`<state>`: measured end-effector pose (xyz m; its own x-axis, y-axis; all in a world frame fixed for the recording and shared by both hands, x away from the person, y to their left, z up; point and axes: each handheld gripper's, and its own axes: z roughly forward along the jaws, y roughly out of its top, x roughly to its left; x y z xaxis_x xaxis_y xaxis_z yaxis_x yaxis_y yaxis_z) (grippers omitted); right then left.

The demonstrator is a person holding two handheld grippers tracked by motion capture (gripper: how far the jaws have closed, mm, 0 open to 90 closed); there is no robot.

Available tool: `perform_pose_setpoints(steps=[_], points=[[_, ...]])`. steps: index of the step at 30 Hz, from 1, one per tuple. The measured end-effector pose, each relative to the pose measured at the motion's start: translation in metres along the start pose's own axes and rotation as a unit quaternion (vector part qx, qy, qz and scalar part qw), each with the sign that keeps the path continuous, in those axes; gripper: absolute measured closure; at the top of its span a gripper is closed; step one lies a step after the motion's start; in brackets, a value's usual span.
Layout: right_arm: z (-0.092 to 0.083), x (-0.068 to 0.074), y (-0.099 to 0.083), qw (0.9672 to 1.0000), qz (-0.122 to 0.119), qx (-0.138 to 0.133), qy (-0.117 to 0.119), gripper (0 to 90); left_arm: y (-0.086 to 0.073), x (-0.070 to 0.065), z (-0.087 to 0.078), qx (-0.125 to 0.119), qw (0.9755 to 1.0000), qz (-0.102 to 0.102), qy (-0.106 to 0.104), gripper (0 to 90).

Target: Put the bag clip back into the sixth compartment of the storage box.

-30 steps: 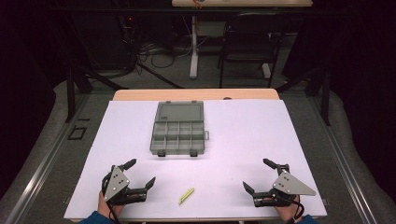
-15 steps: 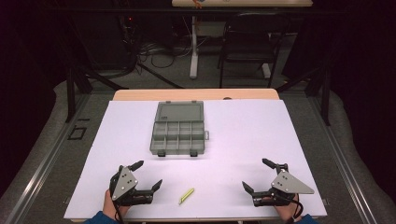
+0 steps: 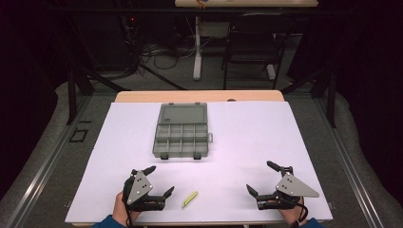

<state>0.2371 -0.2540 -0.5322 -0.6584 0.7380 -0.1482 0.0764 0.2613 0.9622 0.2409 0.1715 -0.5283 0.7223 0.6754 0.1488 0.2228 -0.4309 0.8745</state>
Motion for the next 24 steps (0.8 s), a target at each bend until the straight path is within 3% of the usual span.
perform_pose_setpoints(steps=[13, 24], points=[[0.001, 0.000, 0.000, 1.0000, 0.001, 0.005, -0.001, 0.0, 0.008, -0.007, 0.008, 0.044, 0.9989, -0.016, 0.005, 11.1], [0.002, 0.000, -0.001, 1.0000, -0.001, 0.009, 0.001, 0.0, 0.013, -0.019, 0.020, 0.092, 0.9953, -0.015, -0.026, 11.1]])
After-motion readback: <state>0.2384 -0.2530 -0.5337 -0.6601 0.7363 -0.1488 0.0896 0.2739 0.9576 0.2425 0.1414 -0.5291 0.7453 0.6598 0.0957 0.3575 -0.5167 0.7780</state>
